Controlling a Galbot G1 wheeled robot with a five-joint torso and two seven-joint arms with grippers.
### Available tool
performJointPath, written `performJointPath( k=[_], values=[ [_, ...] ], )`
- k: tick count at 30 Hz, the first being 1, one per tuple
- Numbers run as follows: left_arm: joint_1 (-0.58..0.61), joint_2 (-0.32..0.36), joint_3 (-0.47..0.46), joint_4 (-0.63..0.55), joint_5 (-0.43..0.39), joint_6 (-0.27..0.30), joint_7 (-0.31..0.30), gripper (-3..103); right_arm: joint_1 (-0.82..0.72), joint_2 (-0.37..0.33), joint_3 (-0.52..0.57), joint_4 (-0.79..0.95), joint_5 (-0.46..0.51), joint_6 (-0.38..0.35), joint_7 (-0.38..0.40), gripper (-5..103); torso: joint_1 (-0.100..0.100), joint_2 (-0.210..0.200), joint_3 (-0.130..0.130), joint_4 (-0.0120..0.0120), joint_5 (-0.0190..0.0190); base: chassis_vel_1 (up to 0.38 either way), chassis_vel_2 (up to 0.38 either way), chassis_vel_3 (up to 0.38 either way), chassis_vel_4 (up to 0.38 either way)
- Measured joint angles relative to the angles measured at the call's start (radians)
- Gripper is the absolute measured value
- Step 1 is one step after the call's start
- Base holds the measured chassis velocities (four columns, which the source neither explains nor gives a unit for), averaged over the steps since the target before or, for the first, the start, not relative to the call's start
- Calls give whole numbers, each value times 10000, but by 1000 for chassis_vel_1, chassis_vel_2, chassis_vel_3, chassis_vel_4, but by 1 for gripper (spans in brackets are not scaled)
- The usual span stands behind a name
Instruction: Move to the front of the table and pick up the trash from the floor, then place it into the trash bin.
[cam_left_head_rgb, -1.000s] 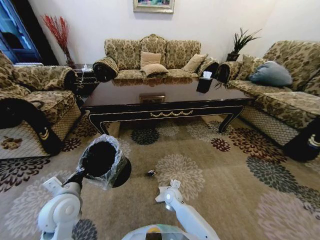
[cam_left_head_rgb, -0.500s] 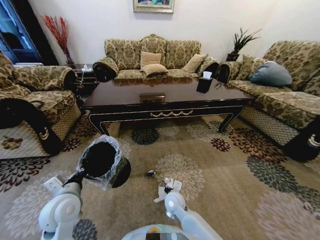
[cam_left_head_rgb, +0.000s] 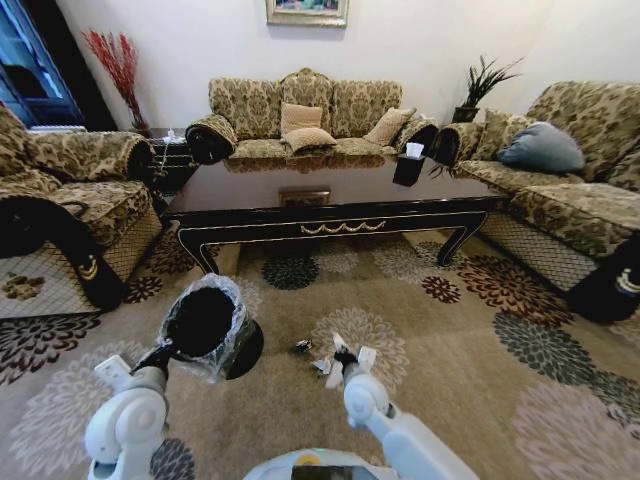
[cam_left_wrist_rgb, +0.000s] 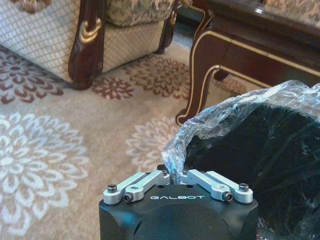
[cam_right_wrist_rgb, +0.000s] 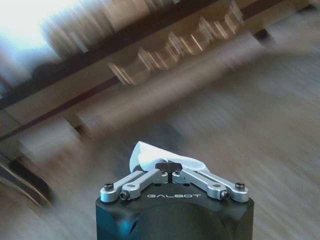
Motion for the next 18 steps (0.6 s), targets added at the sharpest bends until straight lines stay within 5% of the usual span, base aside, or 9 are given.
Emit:
performJointPath(
  k=[4, 5, 10, 18],
  values=[
    [67, -130, 145, 202, 31, -38, -9, 3, 405, -159, -24, -12, -55, 1995, -2424, 0, 0, 0, 0, -2, 1, 0, 0, 0, 0],
    [67, -130, 145, 202, 31, -38, -9, 3, 405, -159, -24, -12, -55, 1995, -2424, 0, 0, 0, 0, -2, 1, 0, 0, 0, 0],
    [92, -235, 371, 440, 35, -42, -38, 3, 900, -544, -432, -117, 39, 3512, -4844, 0, 0, 0, 0, -2, 1, 0, 0, 0, 0],
    [25, -517, 1045, 960, 30, -18, -115, 3, 1533, -752, -1272, -501, -359, 4651, -6631, 0, 0, 0, 0, -1, 0, 0, 0, 0, 0]
  ],
)
